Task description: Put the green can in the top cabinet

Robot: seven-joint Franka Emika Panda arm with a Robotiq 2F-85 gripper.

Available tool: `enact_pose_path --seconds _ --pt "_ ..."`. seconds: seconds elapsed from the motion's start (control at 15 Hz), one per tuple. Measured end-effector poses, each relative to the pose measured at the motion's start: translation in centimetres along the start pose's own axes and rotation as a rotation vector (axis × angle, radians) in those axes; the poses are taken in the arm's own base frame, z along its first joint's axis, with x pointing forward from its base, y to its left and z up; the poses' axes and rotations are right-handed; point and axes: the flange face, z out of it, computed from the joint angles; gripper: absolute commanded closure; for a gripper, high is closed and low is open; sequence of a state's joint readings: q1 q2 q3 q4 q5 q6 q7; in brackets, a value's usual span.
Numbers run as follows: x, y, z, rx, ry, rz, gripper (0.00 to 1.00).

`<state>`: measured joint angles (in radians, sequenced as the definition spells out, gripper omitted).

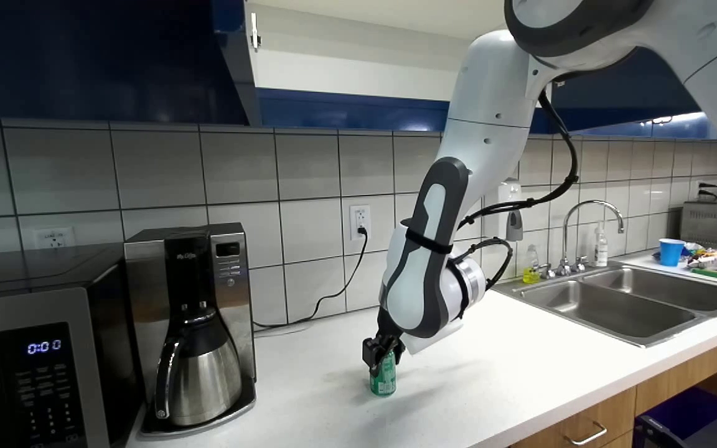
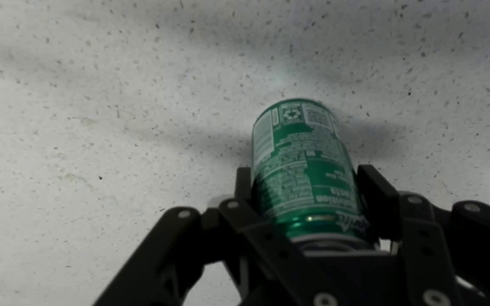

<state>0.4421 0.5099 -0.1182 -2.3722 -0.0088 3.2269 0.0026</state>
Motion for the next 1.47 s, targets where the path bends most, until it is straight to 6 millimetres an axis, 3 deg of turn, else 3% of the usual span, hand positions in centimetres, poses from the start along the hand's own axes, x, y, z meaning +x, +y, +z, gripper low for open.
enact_pose_path --seconds 0.27,0.53,1.07,1.47 --pt "0.1 0.2 -0.4 0.001 -0.035 0.026 0.62" --pt "1.1 0.3 -2.5 0.005 -0.076 0.050 0.62" --pt "3.5 0.3 -10.8 0.004 -0.131 0.067 0.62" --pt "4.1 -0.5 -18.9 0.010 -0.180 0.060 0.62"
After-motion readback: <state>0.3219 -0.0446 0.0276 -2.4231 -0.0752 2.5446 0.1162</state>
